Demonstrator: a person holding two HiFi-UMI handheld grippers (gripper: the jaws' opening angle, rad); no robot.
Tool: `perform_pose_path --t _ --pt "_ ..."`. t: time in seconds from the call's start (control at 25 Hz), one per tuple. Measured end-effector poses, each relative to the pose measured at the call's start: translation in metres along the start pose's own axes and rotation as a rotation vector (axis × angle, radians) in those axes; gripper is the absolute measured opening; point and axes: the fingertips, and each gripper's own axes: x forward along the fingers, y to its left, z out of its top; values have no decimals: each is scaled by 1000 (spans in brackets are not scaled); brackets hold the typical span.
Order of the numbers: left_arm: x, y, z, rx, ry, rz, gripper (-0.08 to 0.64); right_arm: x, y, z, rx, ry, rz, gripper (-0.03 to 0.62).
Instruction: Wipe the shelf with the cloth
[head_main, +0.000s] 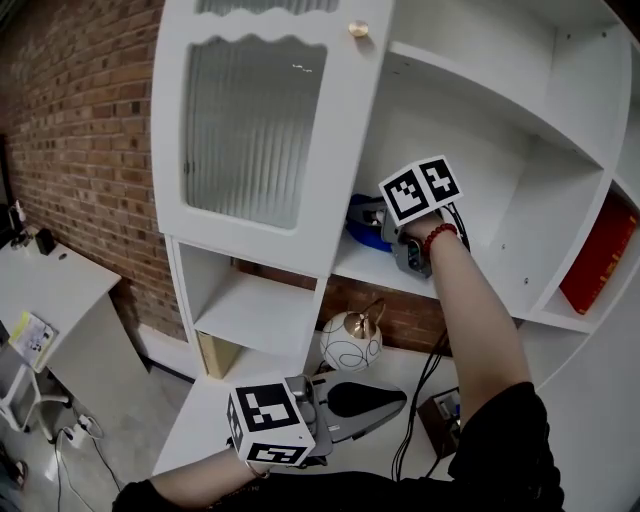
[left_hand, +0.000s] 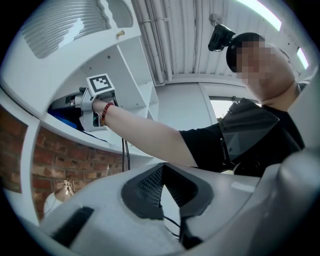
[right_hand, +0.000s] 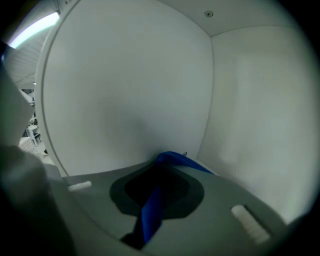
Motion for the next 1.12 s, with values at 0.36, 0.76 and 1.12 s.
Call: perform_pose_path --t 0.36,0.76,1.12 --pt "-5 1 0 -2 -16 0 -3 16 -13 -13 0 77 -97 25" --pt "3 -10 -3 -14 -10 0 -3 -32 -72 -52 93 136 -290 25" --pt "24 -32 -7 10 25 -5 -3 -111 -126 -103 187 144 -419 25"
